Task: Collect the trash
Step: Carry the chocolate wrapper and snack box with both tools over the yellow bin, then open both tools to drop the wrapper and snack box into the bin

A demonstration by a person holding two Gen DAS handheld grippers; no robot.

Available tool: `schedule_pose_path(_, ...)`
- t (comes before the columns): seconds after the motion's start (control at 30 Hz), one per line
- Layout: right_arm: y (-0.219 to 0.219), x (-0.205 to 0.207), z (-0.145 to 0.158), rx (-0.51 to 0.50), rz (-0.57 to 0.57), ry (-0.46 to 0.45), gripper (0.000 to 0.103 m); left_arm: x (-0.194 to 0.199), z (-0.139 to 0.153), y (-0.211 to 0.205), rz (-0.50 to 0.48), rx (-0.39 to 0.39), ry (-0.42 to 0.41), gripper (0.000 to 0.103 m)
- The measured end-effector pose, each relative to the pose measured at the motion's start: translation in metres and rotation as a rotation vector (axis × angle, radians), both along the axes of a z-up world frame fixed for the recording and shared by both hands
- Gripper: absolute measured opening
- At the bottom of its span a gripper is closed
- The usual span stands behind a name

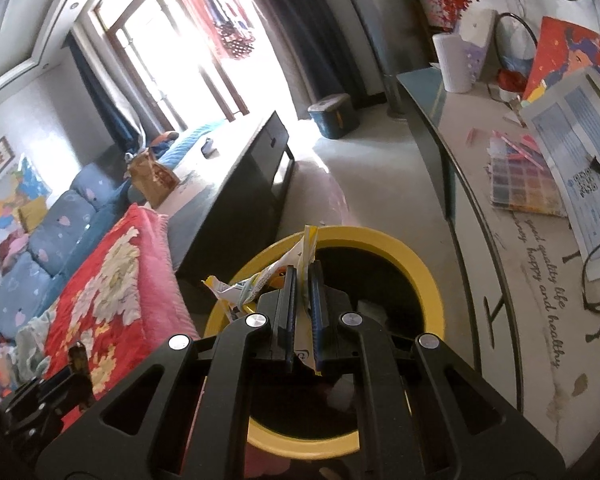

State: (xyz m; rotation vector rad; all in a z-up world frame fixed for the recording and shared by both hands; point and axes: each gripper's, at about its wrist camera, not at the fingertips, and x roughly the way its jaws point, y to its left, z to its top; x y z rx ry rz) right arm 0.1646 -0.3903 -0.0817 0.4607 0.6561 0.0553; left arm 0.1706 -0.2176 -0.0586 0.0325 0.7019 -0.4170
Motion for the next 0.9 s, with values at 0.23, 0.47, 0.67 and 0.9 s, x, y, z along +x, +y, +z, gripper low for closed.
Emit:
schedule_pose_path(0.23, -0.012, -0.001, -0.012, 0.006, -0.025, 0.025, 0.004, 0.008, -0.012, -0.019, -0.032, 0.015, 0.017, 0.018)
schedule_pose_path(0.47, -0.021, -0.001, -0.023, 0.017, -0.043, 0.063, 0.005, 0.020, -0.024, -0.035, -0.058, 0.025, 0.041, 0.018)
schedule_pose_path(0.67, -0.023, 0.001, -0.031, 0.039, -0.042, 0.089, 0.008, 0.035, -0.038, -0.048, -0.084, 0.035, 0.073, 0.018)
schedule_pose_path(0.9, -0.024, -0.004, -0.033, 0.062, -0.035, 0.100, 0.013, 0.055, -0.053, -0.056, -0.090, 0.022, 0.111, 0.038)
